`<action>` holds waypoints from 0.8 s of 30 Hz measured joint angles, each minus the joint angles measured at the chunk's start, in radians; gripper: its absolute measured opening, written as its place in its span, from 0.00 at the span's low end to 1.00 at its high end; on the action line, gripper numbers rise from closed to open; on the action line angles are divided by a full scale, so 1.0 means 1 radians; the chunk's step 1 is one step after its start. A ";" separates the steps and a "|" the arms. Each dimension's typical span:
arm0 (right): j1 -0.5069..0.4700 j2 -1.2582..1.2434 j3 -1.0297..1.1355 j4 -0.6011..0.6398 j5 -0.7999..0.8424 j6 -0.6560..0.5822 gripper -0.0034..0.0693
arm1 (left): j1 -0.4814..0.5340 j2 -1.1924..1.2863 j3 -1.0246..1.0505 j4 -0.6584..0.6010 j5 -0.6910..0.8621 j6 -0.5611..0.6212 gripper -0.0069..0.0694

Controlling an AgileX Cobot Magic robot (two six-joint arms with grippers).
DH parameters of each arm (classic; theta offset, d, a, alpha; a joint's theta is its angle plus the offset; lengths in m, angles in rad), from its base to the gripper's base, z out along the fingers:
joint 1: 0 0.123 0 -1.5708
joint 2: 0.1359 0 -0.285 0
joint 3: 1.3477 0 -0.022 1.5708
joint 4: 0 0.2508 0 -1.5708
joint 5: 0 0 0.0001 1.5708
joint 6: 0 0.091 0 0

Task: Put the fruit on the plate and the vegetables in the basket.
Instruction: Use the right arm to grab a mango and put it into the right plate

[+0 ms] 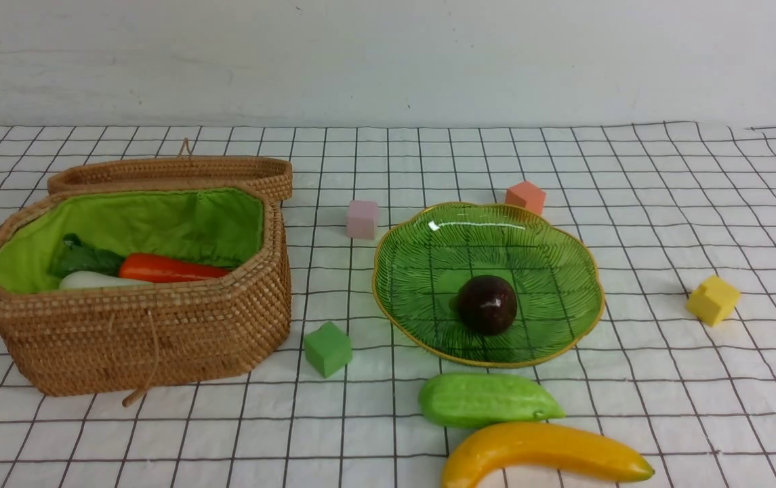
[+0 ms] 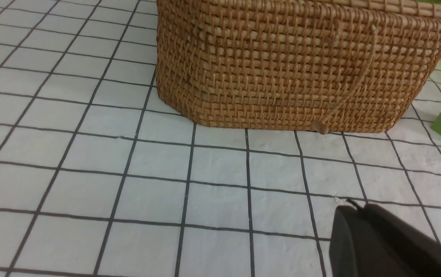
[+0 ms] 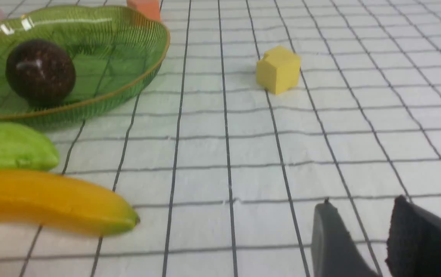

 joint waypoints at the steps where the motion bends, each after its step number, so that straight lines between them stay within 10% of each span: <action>1: 0.000 0.000 0.000 0.006 -0.016 0.000 0.38 | 0.000 0.000 0.000 0.000 0.000 0.000 0.09; 13: 0.002 0.000 -0.003 0.357 -0.547 0.173 0.38 | 0.000 0.000 0.000 0.000 0.000 0.000 0.10; 24: 0.028 0.260 -0.550 0.292 -0.074 0.180 0.38 | 0.000 0.000 0.000 0.000 0.000 0.000 0.11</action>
